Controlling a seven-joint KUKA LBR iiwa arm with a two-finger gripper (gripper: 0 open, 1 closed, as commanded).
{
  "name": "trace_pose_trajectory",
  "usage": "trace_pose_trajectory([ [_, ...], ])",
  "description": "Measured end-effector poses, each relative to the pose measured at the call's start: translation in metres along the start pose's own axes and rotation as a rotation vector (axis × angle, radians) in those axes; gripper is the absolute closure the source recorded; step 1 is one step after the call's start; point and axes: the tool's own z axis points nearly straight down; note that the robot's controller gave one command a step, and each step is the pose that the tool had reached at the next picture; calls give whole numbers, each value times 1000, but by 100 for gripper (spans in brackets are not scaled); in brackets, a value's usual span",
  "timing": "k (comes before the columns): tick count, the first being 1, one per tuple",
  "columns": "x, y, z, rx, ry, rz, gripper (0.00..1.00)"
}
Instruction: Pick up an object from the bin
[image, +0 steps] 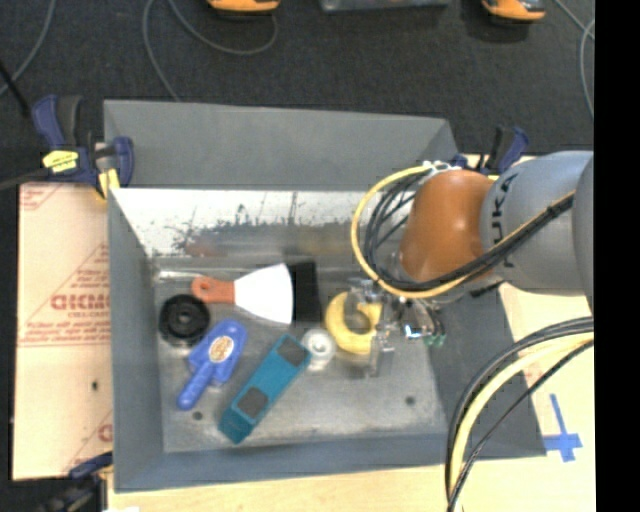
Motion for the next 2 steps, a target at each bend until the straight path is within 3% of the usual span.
trace_pose_trajectory([
  [1, -20, -6, 10, 2, -2, -218, 100],
  [2, -20, -6, 10, 2, -2, -218, 100],
])
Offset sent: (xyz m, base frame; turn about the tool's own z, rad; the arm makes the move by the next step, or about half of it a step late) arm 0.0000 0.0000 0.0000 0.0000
